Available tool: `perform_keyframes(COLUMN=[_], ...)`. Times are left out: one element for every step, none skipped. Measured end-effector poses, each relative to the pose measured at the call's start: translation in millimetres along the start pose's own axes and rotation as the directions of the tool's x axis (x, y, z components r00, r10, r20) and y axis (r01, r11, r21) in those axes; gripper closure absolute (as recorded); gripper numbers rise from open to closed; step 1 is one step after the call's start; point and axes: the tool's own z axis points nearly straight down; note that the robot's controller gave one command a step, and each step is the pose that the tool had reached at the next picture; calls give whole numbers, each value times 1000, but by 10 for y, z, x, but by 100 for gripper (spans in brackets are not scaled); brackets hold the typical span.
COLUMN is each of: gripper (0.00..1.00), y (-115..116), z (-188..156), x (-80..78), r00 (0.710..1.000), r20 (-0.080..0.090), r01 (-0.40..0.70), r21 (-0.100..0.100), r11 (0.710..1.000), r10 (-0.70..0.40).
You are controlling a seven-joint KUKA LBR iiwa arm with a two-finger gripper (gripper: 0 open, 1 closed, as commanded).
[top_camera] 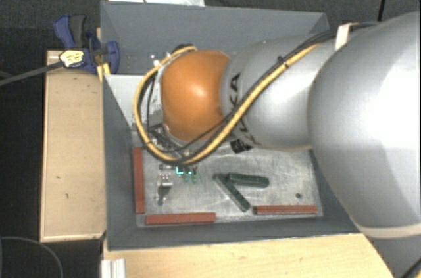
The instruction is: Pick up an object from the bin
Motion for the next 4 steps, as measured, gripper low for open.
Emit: perform_keyframes(gripper=[0,0,0,0], y=[-8,60,56,109], z=[-38,411,495,391], x=[-24,-496,-514,-437], r00=[1000,967,925,739], r20=[7,19,4,8], r01=[-4,253,380,673], r21=[-2,0,2,4], r11=[1000,968,925,739], r10=[4,-253,-380,-673])
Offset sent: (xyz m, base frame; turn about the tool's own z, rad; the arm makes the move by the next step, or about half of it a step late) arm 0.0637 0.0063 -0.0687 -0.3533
